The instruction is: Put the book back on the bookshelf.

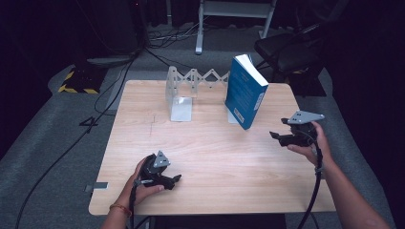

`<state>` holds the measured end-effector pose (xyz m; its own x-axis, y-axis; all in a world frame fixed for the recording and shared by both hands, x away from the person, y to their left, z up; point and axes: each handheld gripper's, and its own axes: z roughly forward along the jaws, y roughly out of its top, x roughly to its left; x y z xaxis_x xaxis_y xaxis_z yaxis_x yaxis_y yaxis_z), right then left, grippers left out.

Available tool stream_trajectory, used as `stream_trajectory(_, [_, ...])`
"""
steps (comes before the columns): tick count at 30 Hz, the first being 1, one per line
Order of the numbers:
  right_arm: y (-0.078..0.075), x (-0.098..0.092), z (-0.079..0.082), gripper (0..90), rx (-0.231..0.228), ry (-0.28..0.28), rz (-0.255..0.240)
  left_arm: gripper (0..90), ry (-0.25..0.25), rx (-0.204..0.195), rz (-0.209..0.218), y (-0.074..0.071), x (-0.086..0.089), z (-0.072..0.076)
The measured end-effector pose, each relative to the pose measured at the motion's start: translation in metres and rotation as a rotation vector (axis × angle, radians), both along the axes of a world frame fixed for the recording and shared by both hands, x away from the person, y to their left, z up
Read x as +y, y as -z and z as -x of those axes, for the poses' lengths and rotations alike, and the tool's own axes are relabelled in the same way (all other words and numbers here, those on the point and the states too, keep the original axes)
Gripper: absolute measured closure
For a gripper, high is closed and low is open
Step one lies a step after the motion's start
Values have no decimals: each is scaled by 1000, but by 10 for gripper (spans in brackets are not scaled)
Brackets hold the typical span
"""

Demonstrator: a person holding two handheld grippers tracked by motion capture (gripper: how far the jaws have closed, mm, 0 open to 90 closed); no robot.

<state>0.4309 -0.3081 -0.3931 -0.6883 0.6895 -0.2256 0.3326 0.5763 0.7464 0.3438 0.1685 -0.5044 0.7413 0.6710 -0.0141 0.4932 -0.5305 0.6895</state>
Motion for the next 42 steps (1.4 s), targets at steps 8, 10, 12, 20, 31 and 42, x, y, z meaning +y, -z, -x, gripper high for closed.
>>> stream_trajectory(8, [35, -11, 16, 297, 39, -37, 18, 146, -2, 1, 1, 0, 0, 0])
stream_trajectory(10, [43, -13, 20, 296, 49, -49, 28, 146, -2, 0, 1, 0, 0, 0])
stream_trajectory(12, [49, -16, 24, 296, 49, -68, 24, 146, -3, 1, 1, 0, 0, 0])
stream_trajectory(20, [73, -30, 41, 291, 67, -120, 16, 146, 0, 0, 0, 0, 0, 0])
stream_trajectory(31, [97, -63, 63, 280, 123, -90, -88, 145, -1, 0, 0, 0, 0, 0])
stream_trajectory(42, [111, -86, 71, 220, 181, 26, -134, 134, -2, 5, 1, 0, -1, -2])
